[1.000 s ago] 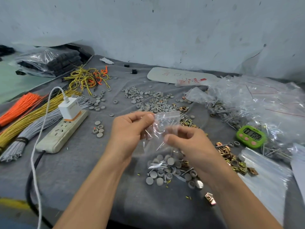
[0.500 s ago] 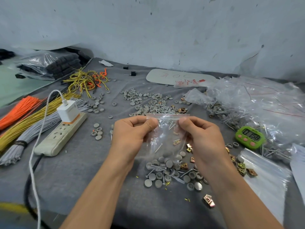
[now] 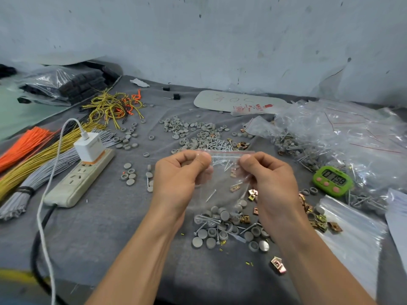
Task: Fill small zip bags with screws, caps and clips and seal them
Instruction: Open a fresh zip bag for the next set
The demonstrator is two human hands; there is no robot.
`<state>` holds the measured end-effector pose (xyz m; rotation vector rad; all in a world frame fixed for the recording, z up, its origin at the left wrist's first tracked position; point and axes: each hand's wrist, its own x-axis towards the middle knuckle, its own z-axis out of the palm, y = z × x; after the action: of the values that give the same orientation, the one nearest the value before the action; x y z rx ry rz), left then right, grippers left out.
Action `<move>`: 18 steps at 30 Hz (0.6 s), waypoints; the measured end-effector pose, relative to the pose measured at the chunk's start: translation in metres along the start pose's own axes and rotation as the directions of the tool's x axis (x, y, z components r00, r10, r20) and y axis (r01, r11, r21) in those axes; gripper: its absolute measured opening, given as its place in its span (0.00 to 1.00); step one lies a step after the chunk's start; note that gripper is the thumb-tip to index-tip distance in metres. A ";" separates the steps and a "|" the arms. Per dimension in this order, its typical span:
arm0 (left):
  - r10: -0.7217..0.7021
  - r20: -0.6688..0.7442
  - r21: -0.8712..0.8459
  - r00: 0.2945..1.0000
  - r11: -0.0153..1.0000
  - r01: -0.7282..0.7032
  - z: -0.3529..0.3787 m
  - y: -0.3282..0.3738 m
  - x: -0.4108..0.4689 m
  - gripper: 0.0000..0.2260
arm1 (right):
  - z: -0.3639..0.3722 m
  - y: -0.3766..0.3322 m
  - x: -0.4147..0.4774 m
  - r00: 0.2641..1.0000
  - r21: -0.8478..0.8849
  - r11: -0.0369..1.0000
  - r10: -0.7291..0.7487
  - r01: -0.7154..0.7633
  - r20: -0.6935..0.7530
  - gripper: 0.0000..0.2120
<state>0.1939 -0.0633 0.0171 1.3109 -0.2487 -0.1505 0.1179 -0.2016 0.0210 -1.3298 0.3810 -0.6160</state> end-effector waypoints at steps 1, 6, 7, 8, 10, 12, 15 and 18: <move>-0.008 0.030 0.008 1.000 1.000 0.008 0.000 0.000 -0.001 0.04 | 0.001 0.000 0.000 1.000 -0.019 1.000 -0.020 0.020 0.013 0.11; 0.024 0.087 0.029 0.996 0.999 -0.027 0.008 0.000 -0.005 0.04 | 0.011 0.005 -0.005 0.994 -0.053 0.995 -0.076 0.080 0.082 0.08; 0.033 0.092 0.024 0.995 0.999 -0.036 0.010 -0.001 -0.006 0.04 | 0.012 0.006 -0.005 0.993 -0.043 0.996 -0.080 0.084 0.082 0.08; 0.041 0.099 0.010 0.994 0.999 -0.042 0.011 0.000 -0.007 0.05 | 0.013 0.006 -0.005 0.993 -0.030 0.996 -0.080 0.083 0.083 0.08; 0.049 0.105 -0.018 0.993 0.999 -0.047 0.013 0.000 -0.008 0.05 | 0.015 0.006 -0.004 0.995 0.015 0.998 -0.055 0.054 0.085 0.07; 0.054 0.103 -0.019 0.993 0.998 -0.052 0.014 0.001 -0.007 0.07 | 0.015 0.004 -0.003 0.995 0.076 0.997 -0.008 0.001 0.096 0.03; 0.041 0.113 0.004 0.993 0.999 -0.042 0.016 0.000 -0.007 0.09 | 0.013 0.003 -0.002 0.996 0.111 0.993 0.019 -0.029 0.087 0.02; 0.048 0.117 0.002 0.992 0.999 -0.048 0.016 0.001 -0.008 0.08 | 0.014 0.005 -0.002 0.997 0.092 0.996 0.007 -0.014 0.078 0.02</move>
<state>0.1819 -0.0764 0.0209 1.3010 -0.3803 -0.1866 0.1255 -0.1892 0.0187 -1.2586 0.2925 -0.5650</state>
